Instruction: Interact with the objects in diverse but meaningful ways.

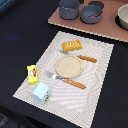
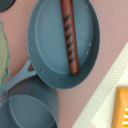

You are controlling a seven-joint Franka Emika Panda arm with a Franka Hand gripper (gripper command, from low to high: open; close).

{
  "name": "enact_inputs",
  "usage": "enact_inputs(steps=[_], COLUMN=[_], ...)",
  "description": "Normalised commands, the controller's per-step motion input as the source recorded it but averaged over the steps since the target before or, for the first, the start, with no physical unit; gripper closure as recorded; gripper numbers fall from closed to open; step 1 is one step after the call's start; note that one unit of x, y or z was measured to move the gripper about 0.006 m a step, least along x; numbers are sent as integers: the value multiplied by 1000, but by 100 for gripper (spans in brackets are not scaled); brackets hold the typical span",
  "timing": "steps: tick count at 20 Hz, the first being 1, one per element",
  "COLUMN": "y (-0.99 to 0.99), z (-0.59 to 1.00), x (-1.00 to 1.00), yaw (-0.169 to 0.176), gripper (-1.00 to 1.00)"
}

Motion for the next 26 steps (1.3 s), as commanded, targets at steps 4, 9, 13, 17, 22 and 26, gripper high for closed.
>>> enact_inputs(steps=[4,9,13,17,22,26], y=[-750,-760,-759,-751,-493,-294], z=[241,81,1,0,-97,-207], x=[123,134,146,161,149,98], yaw=[-20,-24,-25,-24,-21,-5], gripper=[-100,-100,-100,-100,-100,-100])
